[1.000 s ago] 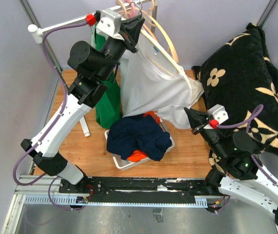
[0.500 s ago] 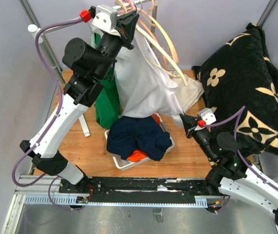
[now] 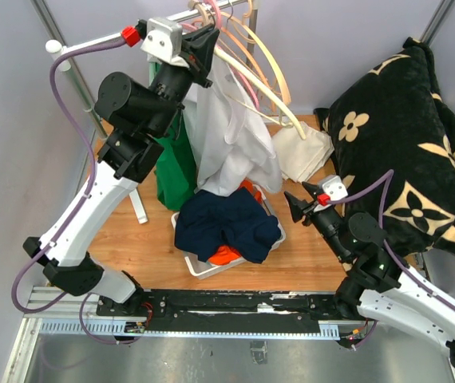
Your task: Remove the t-shirt from the hanger
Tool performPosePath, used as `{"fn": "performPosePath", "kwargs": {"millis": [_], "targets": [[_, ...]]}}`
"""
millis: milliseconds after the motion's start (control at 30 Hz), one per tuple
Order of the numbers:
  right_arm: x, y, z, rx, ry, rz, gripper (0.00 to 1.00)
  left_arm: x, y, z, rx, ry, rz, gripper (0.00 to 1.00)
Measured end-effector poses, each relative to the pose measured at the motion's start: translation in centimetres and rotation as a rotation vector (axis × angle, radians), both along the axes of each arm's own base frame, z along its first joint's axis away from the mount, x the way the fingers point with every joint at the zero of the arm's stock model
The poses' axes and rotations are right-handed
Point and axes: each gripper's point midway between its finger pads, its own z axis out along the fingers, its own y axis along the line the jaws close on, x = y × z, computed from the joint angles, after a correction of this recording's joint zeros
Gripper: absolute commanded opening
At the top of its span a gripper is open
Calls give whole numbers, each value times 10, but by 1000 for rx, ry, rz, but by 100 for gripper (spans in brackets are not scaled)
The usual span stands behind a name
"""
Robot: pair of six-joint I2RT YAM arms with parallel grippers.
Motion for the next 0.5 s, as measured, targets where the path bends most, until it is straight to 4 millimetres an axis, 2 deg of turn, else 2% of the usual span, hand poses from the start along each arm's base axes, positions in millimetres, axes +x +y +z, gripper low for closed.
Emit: {"fn": "performPosePath", "kwargs": {"millis": [67, 133, 367, 500], "targets": [[-1, -2, 7, -3, -11, -1, 55, -4, 2, -7, 8, 4, -6, 1], [-2, -4, 24, 6, -37, -2, 56, -9, 4, -19, 17, 11, -15, 1], [-20, -29, 112, 118, -195, -3, 60, -10, -2, -59, 62, 48, -42, 1], [-35, -33, 148, 159, -277, 54, 63, -5, -7, -78, 75, 90, -52, 1]]}}
